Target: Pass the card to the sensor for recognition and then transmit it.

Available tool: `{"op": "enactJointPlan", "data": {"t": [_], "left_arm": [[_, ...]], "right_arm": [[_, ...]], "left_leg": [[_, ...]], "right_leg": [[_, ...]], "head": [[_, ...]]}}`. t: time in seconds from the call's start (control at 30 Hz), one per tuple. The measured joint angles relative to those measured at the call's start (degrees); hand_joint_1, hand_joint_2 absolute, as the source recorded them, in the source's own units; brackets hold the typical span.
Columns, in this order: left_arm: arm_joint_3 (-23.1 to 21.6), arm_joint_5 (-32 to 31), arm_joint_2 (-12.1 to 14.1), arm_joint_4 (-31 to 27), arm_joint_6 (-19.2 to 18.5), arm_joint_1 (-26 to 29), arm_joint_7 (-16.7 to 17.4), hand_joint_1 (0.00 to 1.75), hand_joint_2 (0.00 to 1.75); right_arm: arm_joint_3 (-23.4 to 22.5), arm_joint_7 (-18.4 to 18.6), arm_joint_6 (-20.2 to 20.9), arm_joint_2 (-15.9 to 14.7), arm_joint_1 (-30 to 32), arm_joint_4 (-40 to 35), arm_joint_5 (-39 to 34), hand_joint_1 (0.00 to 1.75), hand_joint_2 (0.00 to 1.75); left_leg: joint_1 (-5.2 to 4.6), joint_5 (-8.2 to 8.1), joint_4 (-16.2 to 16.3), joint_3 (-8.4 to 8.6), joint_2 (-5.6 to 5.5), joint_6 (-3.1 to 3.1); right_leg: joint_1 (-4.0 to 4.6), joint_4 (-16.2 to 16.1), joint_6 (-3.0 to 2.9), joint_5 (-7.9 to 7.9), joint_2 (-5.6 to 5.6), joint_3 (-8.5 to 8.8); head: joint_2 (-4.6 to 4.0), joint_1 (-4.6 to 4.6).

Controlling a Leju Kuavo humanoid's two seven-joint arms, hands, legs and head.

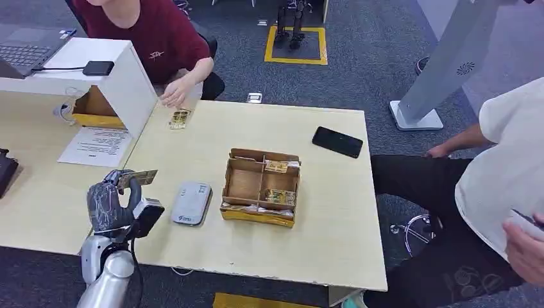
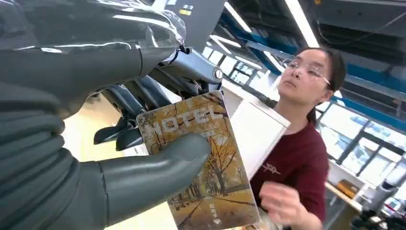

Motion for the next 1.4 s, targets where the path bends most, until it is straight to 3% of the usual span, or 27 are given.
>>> {"op": "enactJointPlan", "data": {"t": [0.1, 0.17, 0.33, 0.4, 0.47, 0.7, 0.9, 1.4], "left_arm": [[-1.0, 0.55, 0.09, -0.07, -0.4, 0.01, 0.13, 1.75, 1.75], [-1.88, 5.08, 0.44, -0.29, -4.42, 0.02, 0.42, 1.75, 1.75], [-4.43, 22.99, 0.39, -3.65, -25.17, 0.49, 3.15, 1.75, 1.75], [-5.38, 27.13, 0.39, -4.77, -30.74, 0.84, 4.35, 1.75, 1.75], [-6.55, 28.92, 0.44, -5.83, -33.33, 1.14, 5.57, 1.75, 1.75], [-9.33, 26.77, 0.9, -5.86, -33.88, 1.19, 8.96, 1.75, 1.75], [-10.66, 21.44, 0.74, -4.9, -28.27, 0.86, 11.19, 1.75, 1.75], [-10.82, 20.55, 0.42, 0.59, -25.66, -1.2, 12.04, 1.75, 1.75]], "right_arm": [[0.02, 0.0, -0.04, 0.02, 0.01, 0.0, 0.0, 0.0, 1.75], [0.0, 0.0, -0.04, 0.02, 0.01, 0.0, -0.2, 0.0, 1.75], [-0.04, -0.02, -0.24, 0.02, 0.06, 0.02, -1.07, 0.0, 1.75], [-0.09, -0.07, -0.26, 0.02, 0.17, 0.07, -1.42, 0.0, 1.75], [-0.17, -0.07, -0.31, 0.02, 0.35, 0.11, -1.51, 0.0, 1.75], [-0.24, -0.02, -0.39, 0.02, 0.44, 0.2, -1.71, 0.0, 1.75], [-0.24, 0.02, -0.39, 0.04, 0.44, 0.2, -1.44, 0.0, 1.75], [-0.22, 0.0, -0.39, 0.07, 0.44, 0.22, -1.11, 0.0, 1.75]], "left_leg": [[0.0, 0.0, 0.0, 0.0, 0.0, 0.0], [0.0, 0.0, 0.0, 0.0, 0.01, 0.0], [0.0, 0.0, 0.0, 0.0, 0.0, 0.0], [0.0, 0.0, 0.0, 0.0, 0.02, 0.0], [0.0, 0.0, 0.0, -0.01, 0.01, 0.0], [0.0, 0.0, 0.0, 0.0, 0.01, 0.0], [0.0, 0.0, 0.0, 0.0, 0.01, 0.0], [0.0, 0.0, 0.0, -0.01, 0.01, 0.0]], "right_leg": [[0.0, 0.0, 0.0, 0.0, 0.0, 0.0], [0.0, 0.0, 0.0, 0.0, 0.0, -0.01], [0.0, 0.0, 0.0, 0.0, 0.0, -0.01], [0.0, 0.0, 0.0, 0.0, 0.02, -0.01], [0.0, -0.01, 0.0, 0.0, 0.01, -0.01], [0.0, 0.0, 0.0, 0.0, 0.0, -0.01], [0.0, -0.01, 0.0, 0.0, 0.01, -0.03], [0.0, 0.0, 0.0, 0.0, 0.01, -0.02]], "head": [[0.0, 0.0], [0.0, -0.02], [0.0, 0.0], [0.0, 0.0], [0.0, 0.0], [0.0, -0.02], [0.0, 0.0], [0.0, 0.0]]}}
